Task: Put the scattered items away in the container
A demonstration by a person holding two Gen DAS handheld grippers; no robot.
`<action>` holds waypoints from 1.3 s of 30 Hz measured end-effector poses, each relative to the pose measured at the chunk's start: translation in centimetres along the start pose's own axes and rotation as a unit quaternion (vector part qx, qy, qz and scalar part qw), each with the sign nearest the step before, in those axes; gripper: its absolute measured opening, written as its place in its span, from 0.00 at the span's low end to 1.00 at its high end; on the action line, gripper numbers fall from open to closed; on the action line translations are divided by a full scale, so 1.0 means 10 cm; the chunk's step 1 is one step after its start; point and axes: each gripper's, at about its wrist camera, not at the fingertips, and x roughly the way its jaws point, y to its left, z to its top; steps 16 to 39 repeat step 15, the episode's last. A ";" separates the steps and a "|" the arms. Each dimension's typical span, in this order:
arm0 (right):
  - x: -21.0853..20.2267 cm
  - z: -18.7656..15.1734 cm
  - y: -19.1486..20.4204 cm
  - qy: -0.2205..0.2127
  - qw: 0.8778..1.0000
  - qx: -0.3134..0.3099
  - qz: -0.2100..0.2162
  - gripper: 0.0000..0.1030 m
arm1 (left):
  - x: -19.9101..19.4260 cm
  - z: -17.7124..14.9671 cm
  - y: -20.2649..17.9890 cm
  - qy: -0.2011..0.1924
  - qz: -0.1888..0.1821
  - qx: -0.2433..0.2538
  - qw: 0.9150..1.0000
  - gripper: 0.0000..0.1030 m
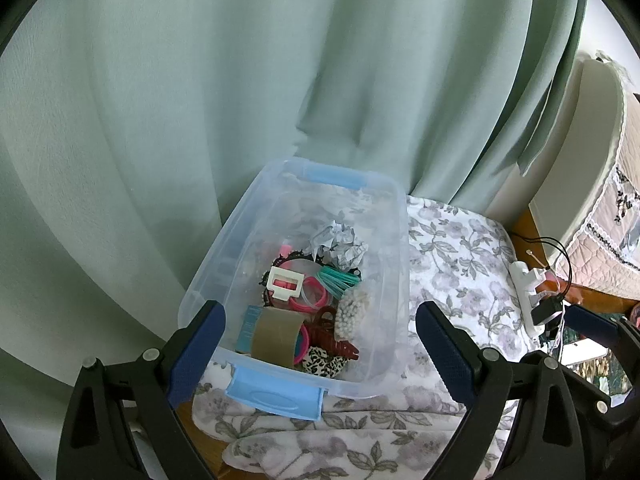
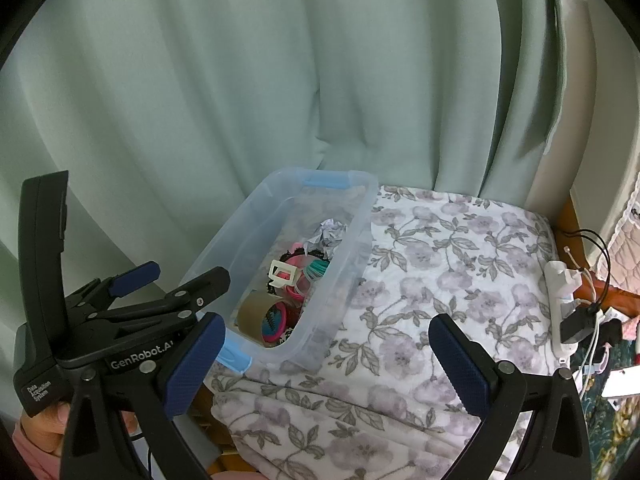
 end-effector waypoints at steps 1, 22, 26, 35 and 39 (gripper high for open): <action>0.00 0.00 0.00 0.000 1.000 0.000 0.000 1.00 | 0.00 0.00 0.00 0.001 0.000 -0.001 1.000 0.93; -0.03 -0.01 0.02 -0.004 1.000 -0.002 -0.005 1.00 | -0.03 0.01 0.09 -0.002 -0.011 0.008 1.000 0.93; -0.03 -0.01 0.02 -0.004 1.000 -0.002 -0.005 1.00 | -0.03 0.01 0.09 -0.002 -0.011 0.008 1.000 0.93; -0.03 -0.01 0.02 -0.004 1.000 -0.002 -0.005 1.00 | -0.03 0.01 0.09 -0.002 -0.011 0.008 1.000 0.93; -0.03 -0.01 0.02 -0.004 1.000 -0.002 -0.005 1.00 | -0.03 0.01 0.09 -0.002 -0.011 0.008 1.000 0.93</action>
